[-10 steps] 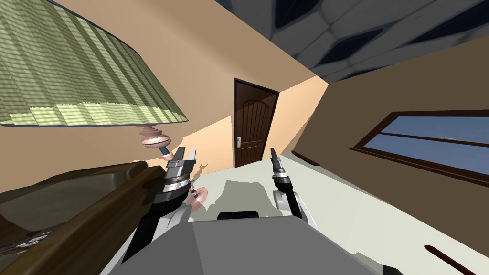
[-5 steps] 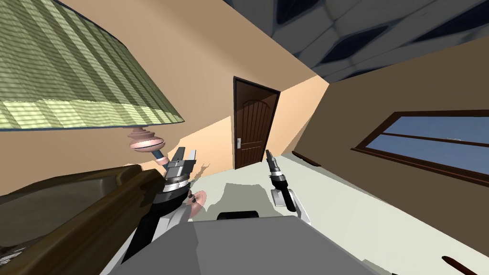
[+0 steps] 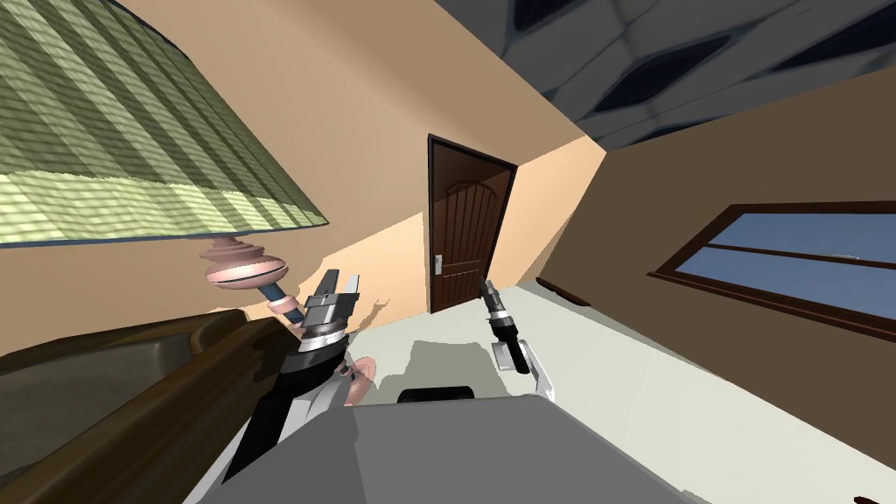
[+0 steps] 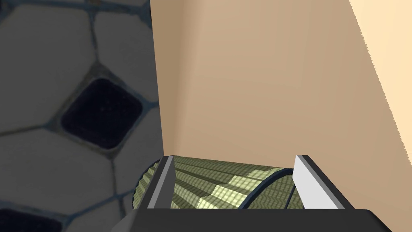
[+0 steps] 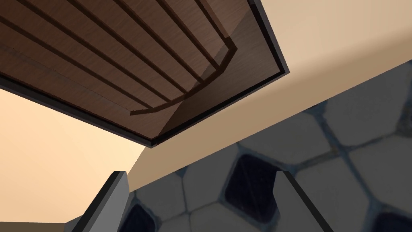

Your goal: Pull the door open

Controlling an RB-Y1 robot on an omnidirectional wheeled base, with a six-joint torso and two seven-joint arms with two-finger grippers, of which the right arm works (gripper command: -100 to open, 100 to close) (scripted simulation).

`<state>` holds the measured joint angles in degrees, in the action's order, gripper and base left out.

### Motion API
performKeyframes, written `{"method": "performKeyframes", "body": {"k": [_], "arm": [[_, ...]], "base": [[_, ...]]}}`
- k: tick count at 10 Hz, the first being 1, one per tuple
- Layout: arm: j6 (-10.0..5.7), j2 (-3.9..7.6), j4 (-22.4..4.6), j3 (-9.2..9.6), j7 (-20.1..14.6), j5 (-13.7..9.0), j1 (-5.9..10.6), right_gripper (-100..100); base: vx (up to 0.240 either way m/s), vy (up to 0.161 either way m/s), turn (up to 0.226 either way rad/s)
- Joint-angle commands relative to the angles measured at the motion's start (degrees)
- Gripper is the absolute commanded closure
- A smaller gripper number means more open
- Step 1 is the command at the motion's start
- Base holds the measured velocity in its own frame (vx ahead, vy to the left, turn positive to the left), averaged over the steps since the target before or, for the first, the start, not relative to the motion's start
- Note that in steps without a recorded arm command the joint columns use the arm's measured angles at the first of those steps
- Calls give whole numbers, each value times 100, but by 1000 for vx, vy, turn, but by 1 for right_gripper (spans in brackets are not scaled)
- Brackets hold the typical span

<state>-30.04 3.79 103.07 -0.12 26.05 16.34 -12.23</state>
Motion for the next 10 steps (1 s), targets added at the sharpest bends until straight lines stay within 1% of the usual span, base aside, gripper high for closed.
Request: {"method": "performKeyframes", "body": {"k": [1, 8, 10], "arm": [[33, 28, -233, 3, 148, 107, 135, -100], [134, 55, -1341, 17, 786, 583, 784, -100], [163, 54, -1658, 21, 969, 720, 970, -100]], "base": [[92, 40, -19], [91, 34, -19], [104, 63, -21]]}}
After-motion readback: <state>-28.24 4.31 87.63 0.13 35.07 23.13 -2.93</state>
